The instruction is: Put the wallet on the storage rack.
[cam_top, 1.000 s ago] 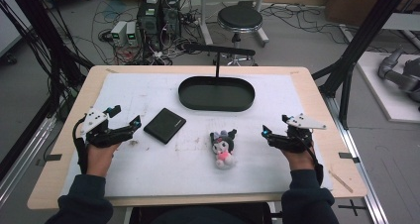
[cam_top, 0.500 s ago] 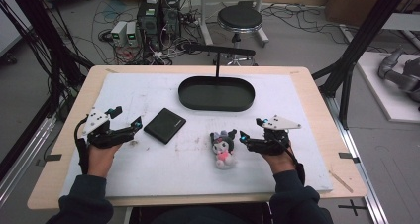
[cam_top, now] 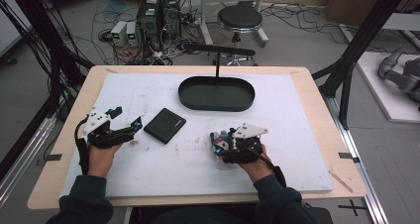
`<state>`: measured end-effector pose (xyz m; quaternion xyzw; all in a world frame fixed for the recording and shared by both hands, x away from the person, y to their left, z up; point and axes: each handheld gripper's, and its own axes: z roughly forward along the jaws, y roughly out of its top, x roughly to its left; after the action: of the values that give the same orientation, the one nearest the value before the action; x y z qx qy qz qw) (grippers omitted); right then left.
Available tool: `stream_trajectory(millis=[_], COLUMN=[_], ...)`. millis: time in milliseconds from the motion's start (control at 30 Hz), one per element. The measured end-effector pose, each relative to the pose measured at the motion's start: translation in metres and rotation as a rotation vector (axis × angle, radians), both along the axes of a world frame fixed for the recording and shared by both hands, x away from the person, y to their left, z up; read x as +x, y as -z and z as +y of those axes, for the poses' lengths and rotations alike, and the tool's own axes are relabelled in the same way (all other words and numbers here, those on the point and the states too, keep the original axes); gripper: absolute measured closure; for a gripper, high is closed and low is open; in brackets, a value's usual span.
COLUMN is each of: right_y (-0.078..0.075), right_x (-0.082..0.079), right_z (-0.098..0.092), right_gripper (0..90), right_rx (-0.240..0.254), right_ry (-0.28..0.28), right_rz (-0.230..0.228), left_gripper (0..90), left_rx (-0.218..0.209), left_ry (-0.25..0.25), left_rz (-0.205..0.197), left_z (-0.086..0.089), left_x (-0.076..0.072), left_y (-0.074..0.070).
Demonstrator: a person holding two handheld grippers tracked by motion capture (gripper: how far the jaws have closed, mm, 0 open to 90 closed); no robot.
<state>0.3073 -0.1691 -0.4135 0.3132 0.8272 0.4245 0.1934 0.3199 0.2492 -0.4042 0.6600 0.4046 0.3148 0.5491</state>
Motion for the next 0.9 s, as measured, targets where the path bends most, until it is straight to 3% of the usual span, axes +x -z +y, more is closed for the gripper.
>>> stream_trajectory(millis=[33,100,267,500,633,667,700,900], right_y=[0.006,0.009,0.016,0.015,0.014,0.013,0.012,0.01], right_x=[-0.001,-0.001,0.001,0.005,0.005,0.006,0.007,0.008], right_z=[0.008,0.012,0.011,0.004,0.002,0.001,0.0,-0.002], right_gripper=[21.3,19.2,19.3,23.3,25.5,27.4,28.0,27.1], right_rx=[-0.039,-0.049,-0.151,-0.134,-0.141,-0.18,-0.188,-0.173], right_ry=[-0.013,-0.015,0.04,0.032,0.019,-0.013,-0.025,-0.029], right_rz=[0.015,0.021,0.02,0.034,0.038,0.027,0.024,0.021], left_gripper=[18.1,18.2,18.4,19.0,19.4,19.4,19.4,19.5], left_rx=[0.001,0.003,0.001,0.002,-0.001,-0.001,-0.001,-0.003], left_ry=[0.0,0.001,0.0,-0.003,-0.005,-0.005,-0.007,-0.004], left_rz=[0.001,0.001,0.003,0.006,0.006,0.006,0.006,0.018], left_z=[0.0,0.0,0.001,0.002,0.002,0.002,0.002,0.0], left_x=[0.0,0.0,0.0,0.0,0.0,0.0,0.0,0.001], left_y=[0.0,0.0,0.0,0.001,0.001,0.001,0.001,0.002])
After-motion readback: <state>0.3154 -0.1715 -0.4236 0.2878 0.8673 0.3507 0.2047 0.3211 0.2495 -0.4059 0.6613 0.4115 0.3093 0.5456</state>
